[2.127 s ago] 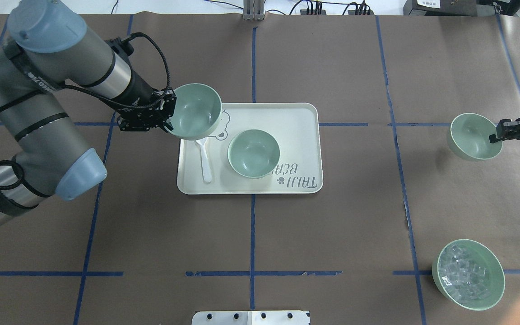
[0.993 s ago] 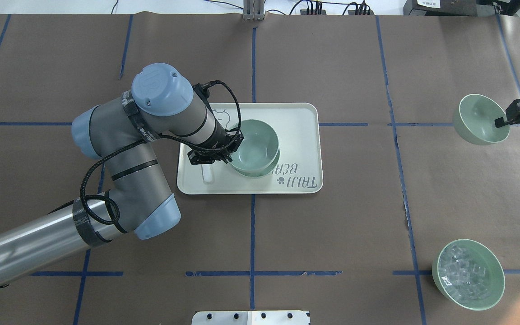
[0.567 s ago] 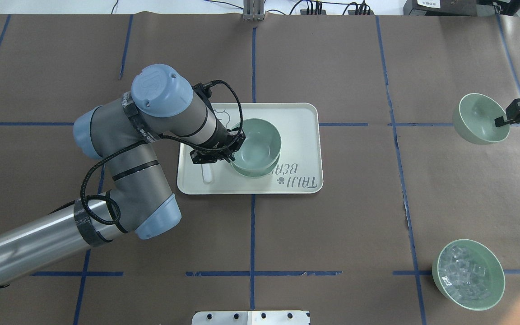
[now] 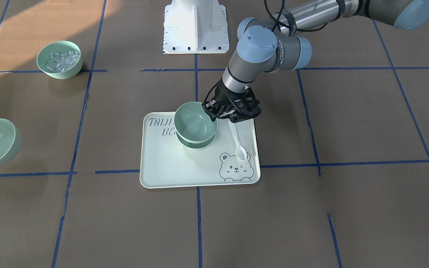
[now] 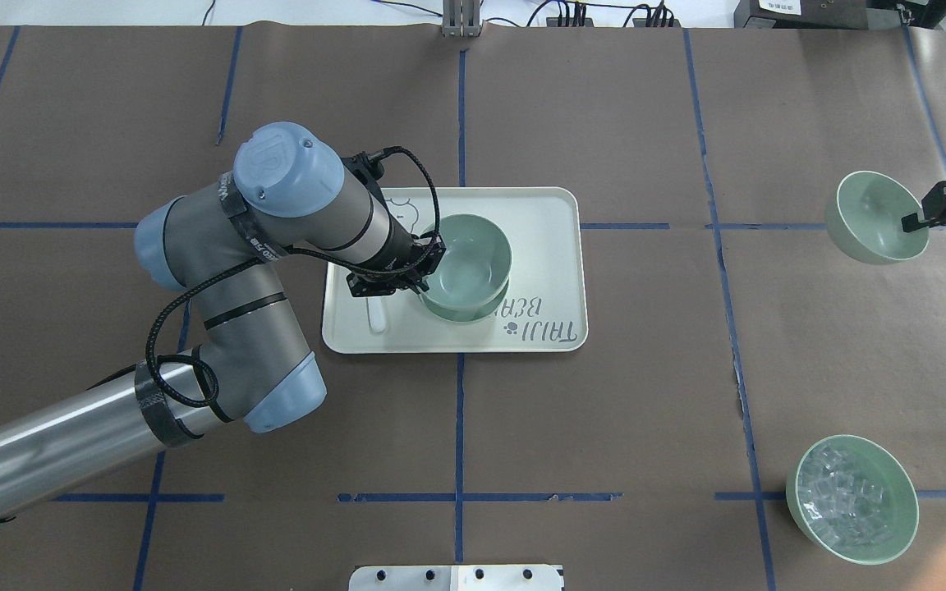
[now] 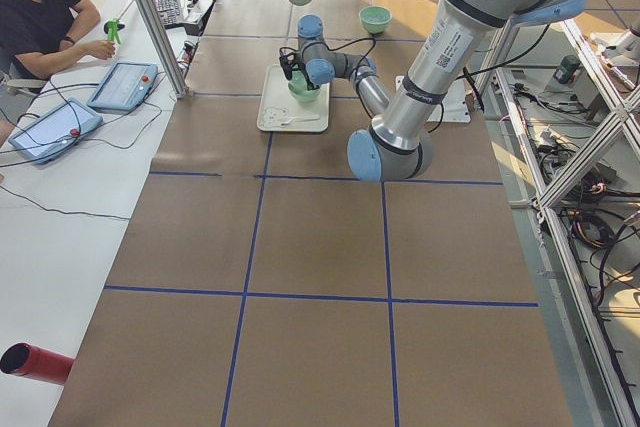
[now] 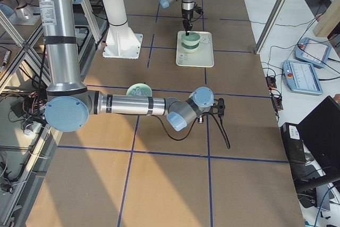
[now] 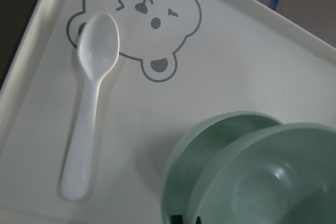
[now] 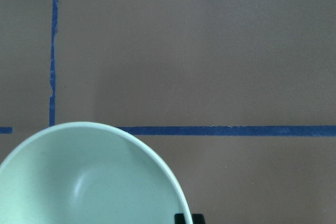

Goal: Stack green bowls together

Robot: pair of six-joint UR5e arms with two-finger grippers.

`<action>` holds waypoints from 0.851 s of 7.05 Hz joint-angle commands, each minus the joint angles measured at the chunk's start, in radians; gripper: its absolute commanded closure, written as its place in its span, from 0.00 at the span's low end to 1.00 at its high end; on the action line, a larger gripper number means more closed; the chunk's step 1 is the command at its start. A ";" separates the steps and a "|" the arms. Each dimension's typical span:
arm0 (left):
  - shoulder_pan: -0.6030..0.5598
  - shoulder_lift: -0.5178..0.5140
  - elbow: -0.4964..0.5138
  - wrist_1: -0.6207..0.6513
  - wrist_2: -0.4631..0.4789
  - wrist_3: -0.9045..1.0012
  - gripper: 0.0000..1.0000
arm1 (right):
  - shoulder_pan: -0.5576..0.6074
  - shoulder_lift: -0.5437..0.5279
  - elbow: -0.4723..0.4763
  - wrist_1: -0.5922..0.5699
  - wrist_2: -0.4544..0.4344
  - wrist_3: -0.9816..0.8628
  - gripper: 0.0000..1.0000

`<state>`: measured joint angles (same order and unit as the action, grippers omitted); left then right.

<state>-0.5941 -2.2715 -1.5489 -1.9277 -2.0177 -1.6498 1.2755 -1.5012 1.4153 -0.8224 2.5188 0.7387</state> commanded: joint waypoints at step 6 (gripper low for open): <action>-0.090 0.004 -0.009 0.016 -0.045 0.016 0.00 | 0.011 0.027 0.056 -0.014 0.070 0.004 1.00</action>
<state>-0.6494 -2.2678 -1.5368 -1.9635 -2.0398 -1.6449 1.2792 -1.4934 1.4534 -0.8308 2.5499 0.7401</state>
